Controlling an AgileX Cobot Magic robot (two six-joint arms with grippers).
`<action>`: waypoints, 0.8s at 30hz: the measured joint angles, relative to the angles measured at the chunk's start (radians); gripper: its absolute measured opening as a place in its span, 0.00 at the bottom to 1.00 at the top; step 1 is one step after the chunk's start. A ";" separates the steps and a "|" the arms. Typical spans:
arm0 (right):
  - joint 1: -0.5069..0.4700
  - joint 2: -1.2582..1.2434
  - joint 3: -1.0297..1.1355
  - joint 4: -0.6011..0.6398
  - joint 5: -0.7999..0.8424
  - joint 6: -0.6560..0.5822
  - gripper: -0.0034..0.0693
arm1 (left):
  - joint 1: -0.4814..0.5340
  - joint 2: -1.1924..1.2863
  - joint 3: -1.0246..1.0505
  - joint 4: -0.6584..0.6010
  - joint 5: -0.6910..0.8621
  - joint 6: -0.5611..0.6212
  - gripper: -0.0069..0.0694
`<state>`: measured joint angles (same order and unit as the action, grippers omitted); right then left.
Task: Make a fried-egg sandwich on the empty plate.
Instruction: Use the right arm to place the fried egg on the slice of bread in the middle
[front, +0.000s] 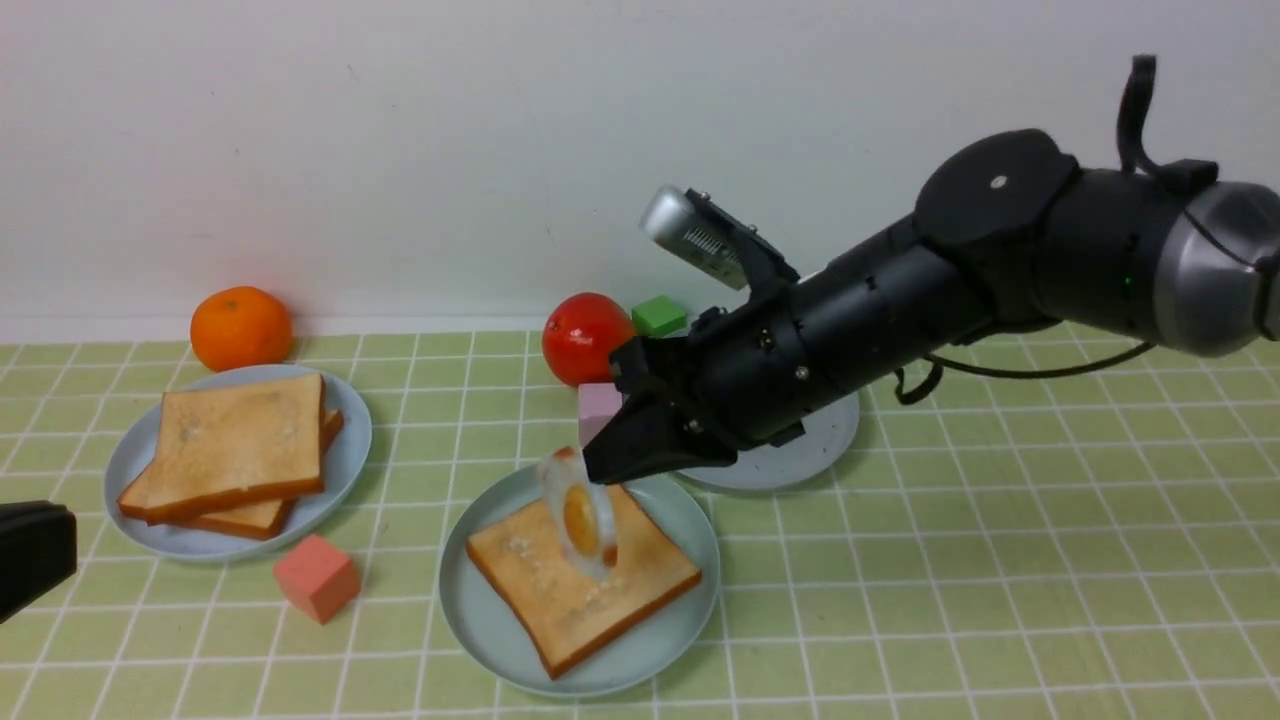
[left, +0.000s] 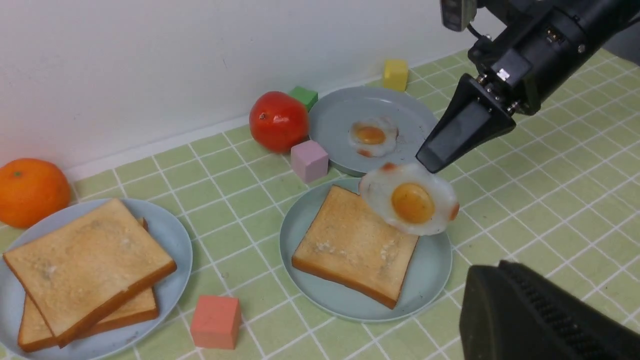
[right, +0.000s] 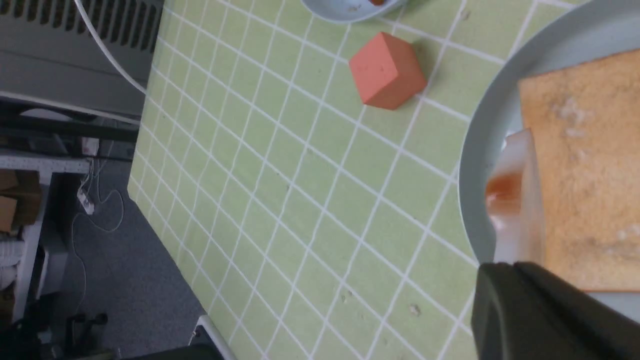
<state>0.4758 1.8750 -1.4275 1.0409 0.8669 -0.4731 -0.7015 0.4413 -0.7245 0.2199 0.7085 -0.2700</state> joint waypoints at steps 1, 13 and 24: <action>0.005 0.006 0.000 0.011 -0.012 0.000 0.05 | 0.000 0.000 0.000 0.001 0.000 0.000 0.10; 0.016 0.112 0.000 0.135 -0.039 -0.054 0.05 | 0.000 0.000 0.000 0.004 0.000 0.000 0.10; 0.002 0.181 0.000 0.144 -0.108 -0.032 0.06 | 0.000 0.000 0.000 0.004 0.001 0.000 0.10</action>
<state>0.4779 2.0557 -1.4275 1.1852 0.7587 -0.5046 -0.7015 0.4413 -0.7245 0.2243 0.7097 -0.2700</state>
